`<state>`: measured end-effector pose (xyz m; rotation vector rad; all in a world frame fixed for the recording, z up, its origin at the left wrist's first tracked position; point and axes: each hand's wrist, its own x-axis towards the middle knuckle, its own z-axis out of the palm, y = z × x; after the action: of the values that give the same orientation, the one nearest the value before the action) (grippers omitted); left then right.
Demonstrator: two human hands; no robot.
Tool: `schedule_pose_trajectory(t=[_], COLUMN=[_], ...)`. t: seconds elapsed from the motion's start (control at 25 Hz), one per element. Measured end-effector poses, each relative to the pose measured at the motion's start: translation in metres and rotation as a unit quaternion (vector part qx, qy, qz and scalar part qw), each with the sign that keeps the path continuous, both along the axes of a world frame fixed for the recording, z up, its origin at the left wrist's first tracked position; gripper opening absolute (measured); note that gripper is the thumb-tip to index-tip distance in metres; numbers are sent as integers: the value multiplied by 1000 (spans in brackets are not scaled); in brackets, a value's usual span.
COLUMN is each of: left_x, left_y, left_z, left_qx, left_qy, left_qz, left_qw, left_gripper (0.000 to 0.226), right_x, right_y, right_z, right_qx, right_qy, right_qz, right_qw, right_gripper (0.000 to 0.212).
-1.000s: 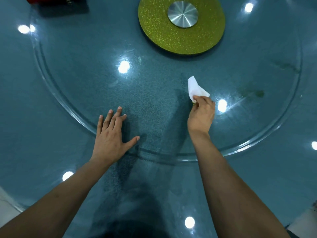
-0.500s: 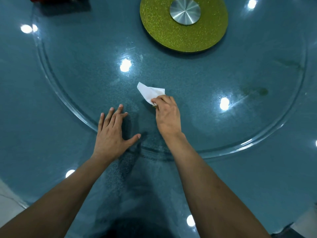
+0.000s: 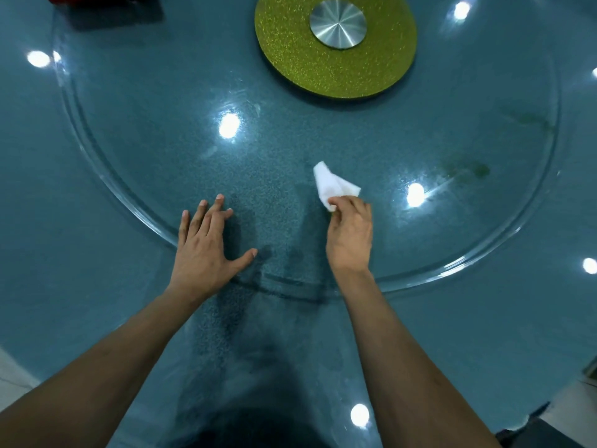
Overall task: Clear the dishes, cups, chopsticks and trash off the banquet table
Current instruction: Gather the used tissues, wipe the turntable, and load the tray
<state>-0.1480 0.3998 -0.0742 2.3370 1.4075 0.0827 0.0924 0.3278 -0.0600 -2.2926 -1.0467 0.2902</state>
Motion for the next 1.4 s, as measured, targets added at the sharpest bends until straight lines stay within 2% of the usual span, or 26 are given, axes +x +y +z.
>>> schedule_pose_trajectory(t=[0.16, 0.24, 0.32, 0.4, 0.6, 0.72, 0.96, 1.12, 1.24, 1.32, 1.4], left_x=[-1, -3, -5, -9, -16, -21, -22, -21, -8, 5, 21], left_y=[2, 3, 4, 6, 16, 25, 56, 81, 92, 86, 69], left_z=[-2, -2, -1, -1, 4, 9, 16, 19, 23, 25, 23], left_qx=[9, 1, -8, -12, -32, -29, -1, 25, 17, 14, 17], left_qy=[5, -10, -26, -27, -35, -30, -3, 61, 75, 66, 55], left_qz=[-6, 0, 5, -2, -14, -19, 47, 84, 132, 113, 48], left_qw=[1000, 1000, 1000, 1000, 999, 999, 999, 994, 988, 991, 997], left_gripper=[88, 87, 84, 85, 92, 86, 61, 70, 75, 77, 68], right_x=[-58, -79, -80, -69, -45, -31, -26, -5, 16, 24, 28], right_y=[12, 13, 10, 4, -21, -36, -47, -55, -61, -62, -63], right_z=[4, 4, 2, -1, -3, -3, 5, 7, 6, 3, 0], right_qx=[15, -13, -44, -51, -32, -35, -7, 22, 32, 34, 37], right_qy=[-13, -18, -30, -45, -69, -64, -45, -51, -73, -85, -93], right_qz=[169, 261, 304, 293, 186, 143, 108, 71, 56, 51, 52], right_qw=[985, 965, 951, 954, 980, 987, 993, 996, 995, 994, 994], right_gripper=[27, 27, 31, 31, 29, 29, 26, 27, 27, 28, 31])
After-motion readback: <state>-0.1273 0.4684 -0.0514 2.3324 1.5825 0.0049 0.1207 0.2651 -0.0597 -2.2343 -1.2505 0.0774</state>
